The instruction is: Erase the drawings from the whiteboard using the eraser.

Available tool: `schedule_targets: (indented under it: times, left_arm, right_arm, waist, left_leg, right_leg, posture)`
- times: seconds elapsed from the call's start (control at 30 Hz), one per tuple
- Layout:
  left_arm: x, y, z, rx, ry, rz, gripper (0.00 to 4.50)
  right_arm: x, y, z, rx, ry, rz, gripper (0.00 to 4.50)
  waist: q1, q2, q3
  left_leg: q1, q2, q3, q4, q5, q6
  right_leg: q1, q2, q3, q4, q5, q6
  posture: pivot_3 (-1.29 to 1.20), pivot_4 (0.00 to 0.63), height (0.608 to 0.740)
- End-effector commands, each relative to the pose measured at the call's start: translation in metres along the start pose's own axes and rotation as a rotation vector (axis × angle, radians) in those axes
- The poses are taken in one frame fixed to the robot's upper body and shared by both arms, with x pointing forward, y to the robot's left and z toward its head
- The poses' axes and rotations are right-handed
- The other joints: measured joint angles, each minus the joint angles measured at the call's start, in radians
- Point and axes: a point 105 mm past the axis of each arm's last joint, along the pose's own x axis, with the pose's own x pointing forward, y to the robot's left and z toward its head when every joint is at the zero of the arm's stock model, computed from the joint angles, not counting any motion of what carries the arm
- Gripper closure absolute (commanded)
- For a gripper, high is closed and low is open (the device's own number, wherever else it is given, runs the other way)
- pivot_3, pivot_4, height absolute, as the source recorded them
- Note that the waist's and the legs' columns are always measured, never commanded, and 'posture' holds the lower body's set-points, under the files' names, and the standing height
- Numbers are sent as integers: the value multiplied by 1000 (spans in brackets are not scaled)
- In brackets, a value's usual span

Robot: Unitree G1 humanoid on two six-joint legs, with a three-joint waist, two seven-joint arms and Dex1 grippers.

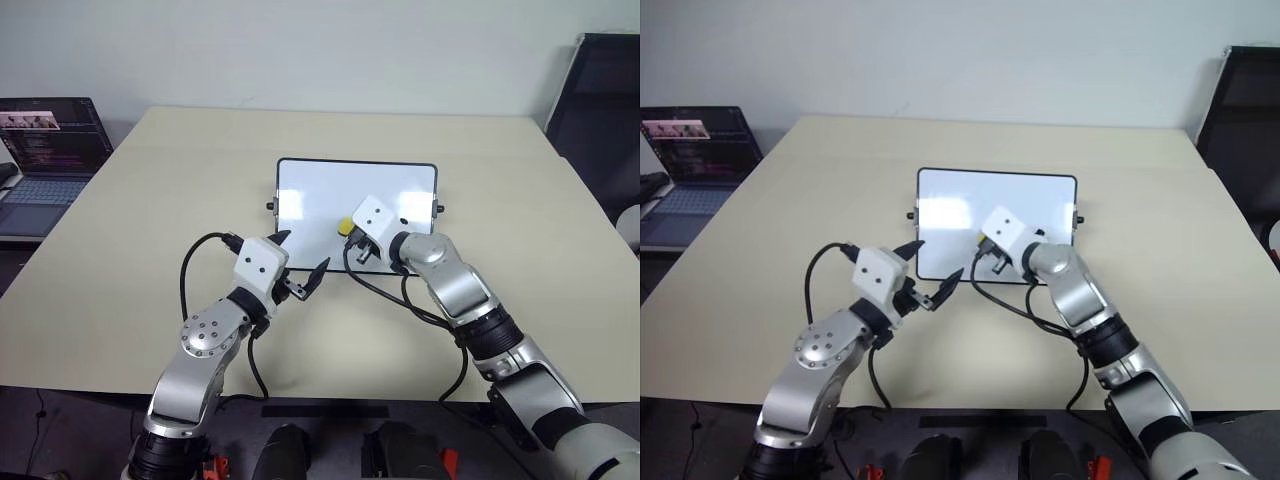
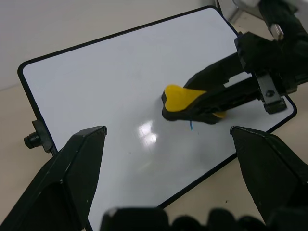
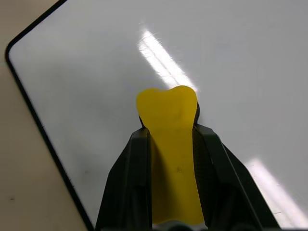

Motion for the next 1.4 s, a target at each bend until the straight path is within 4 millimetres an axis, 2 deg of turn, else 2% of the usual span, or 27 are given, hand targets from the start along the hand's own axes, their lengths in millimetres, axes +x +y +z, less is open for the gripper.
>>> schedule_targets:
  times: [0.03, 0.27, 0.4, 0.6, 0.7, 0.83, 1.03, 1.17, 1.27, 1.33, 1.4]
  left_arm:
    - [-3, 2, 17, 37, -55, 17, 0]
    - [0, 1, 18, 38, -60, 8, 0]
    - [1, 0, 17, 37, -62, 2, 0]
    - [2, -1, 17, 36, -66, -5, 0]
    - [3, -1, 17, 34, -69, -8, 0]
    - [3, -1, 18, 34, -70, -6, 0]
    - [1, 1, 17, 38, -65, 2, 0]
    - [0, 3, 17, 39, -62, 8, 0]
    - [-1, 3, 17, 40, -60, 11, 0]
    - [-2, 4, 17, 41, -58, 16, 0]
    - [-3, 4, 16, 41, -56, 20, 0]
  right_arm:
    - [-2, 6, -31, 22, 111, 29, 3640]
    - [-16, -4, -37, 20, 126, 4, 3640]
    - [-28, -21, -35, 18, 114, -59, 3640]
    - [-35, -50, -5, 32, 15, -194, 3640]
    - [-34, -56, 9, 42, -32, -232, 3640]
    - [-28, -55, 19, 45, -56, -234, 3640]
    - [-10, -29, 31, 45, -85, -156, 3640]
    - [2, 2, 14, 29, -44, -52, 3640]
    - [3, 23, -14, -47, 36, 43, 3640]
    - [-1, 27, -34, -85, 94, 74, 3640]
    - [-6, 22, -50, -110, 145, 72, 3640]
  waist:
    - [0, 0, 0]
    - [13, 0, 0]
    - [25, -1, 0]
    - [25, -1, 1]
    - [23, -1, 1]
    - [21, -1, 1]
    - [8, -1, 1]
    - [7, -1, 1]
    - [10, -1, 1]
    - [12, -1, 1]
    - [16, -1, 1]
  left_leg:
    - [0, 0, 0, 0, 0, 0]
    - [-1, 0, 0, -3, 0, 0]
    - [-2, -2, -1, -6, 0, 0]
    - [-2, -2, -1, -8, 0, 0]
    - [-2, -2, 0, -9, 0, 0]
    - [-4, -2, 1, -12, 0, 0]
    - [-4, -2, 2, -13, 0, 0]
    - [-4, -2, 2, -13, 0, 0]
    - [-4, -2, 1, -13, 0, 0]
    - [-4, -2, 1, -13, 0, 0]
    - [-2, -2, 1, -12, 0, 0]
  right_leg:
    - [0, 0, 0, -1, 0, 1]
    - [1, 0, 0, -6, 0, 1]
    - [0, -2, -1, -9, 1, 0]
    - [0, -3, -1, -10, 1, 0]
    - [-1, -2, -1, -10, 1, 0]
    - [-4, -2, -1, -10, 1, 0]
    - [-5, -2, 0, -10, 1, -1]
    - [-5, -2, 0, -10, 1, -1]
    - [-5, -2, 0, -10, 1, -1]
    - [-4, -2, -1, -10, 1, -1]
    - [-2, -2, -1, -10, 1, -1]
  posture:
    - [0, 150, 740]
    - [0, 150, 740]
    - [0, 150, 740]
    - [0, 150, 740]
    - [0, 150, 740]
    - [0, 150, 740]
    - [0, 150, 740]
    - [0, 150, 740]
    - [0, 150, 740]
    - [0, 150, 740]
    - [0, 150, 740]
